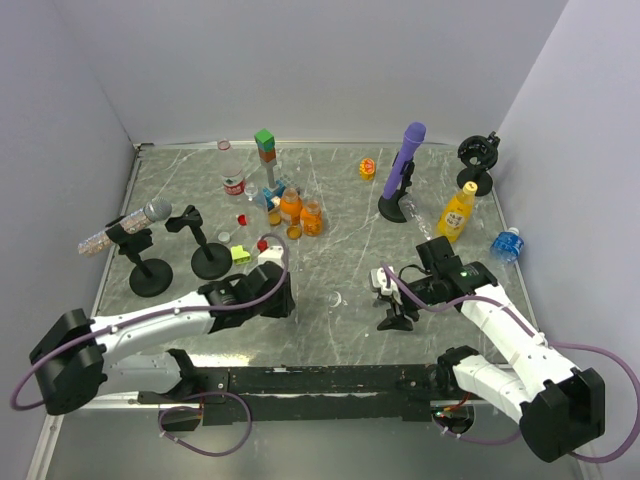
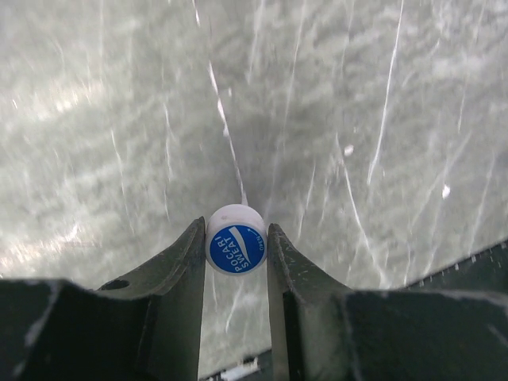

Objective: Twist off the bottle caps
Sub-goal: Place the bottle cap at the center of the board.

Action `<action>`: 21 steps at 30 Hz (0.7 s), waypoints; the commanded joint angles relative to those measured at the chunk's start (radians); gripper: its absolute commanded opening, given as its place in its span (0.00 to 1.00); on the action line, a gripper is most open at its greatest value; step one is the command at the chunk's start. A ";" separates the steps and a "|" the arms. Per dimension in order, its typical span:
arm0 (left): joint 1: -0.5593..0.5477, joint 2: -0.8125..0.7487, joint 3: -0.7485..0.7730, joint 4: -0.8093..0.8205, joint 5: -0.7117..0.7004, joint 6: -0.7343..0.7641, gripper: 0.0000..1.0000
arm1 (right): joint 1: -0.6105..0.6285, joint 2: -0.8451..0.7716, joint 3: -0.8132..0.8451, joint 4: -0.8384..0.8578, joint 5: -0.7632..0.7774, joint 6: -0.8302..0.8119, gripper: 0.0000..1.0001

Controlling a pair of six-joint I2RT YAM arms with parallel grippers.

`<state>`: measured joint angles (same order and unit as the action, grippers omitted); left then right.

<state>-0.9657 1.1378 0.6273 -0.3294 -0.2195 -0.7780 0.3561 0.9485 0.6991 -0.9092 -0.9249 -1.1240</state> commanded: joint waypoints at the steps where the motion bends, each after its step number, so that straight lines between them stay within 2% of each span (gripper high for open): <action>1: -0.005 0.049 0.086 0.052 -0.078 0.054 0.01 | -0.012 -0.014 0.003 0.023 -0.022 -0.005 0.17; 6: -0.002 0.103 0.143 0.082 -0.034 0.083 0.01 | -0.052 -0.037 0.020 0.056 -0.009 0.062 0.17; 13: -0.002 0.221 0.209 0.311 0.138 0.043 0.01 | -0.264 -0.129 0.048 0.139 -0.074 0.214 0.17; 18: -0.002 0.425 0.411 0.331 0.154 0.046 0.01 | -0.350 -0.171 0.043 0.210 -0.062 0.312 0.17; 21: 0.001 0.555 0.572 0.228 0.128 0.077 0.01 | -0.416 -0.186 0.034 0.246 -0.046 0.352 0.17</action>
<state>-0.9657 1.5707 1.0153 -0.0959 -0.0940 -0.7254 -0.0063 0.7891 0.7029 -0.7582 -0.9516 -0.8570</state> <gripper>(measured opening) 0.340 0.598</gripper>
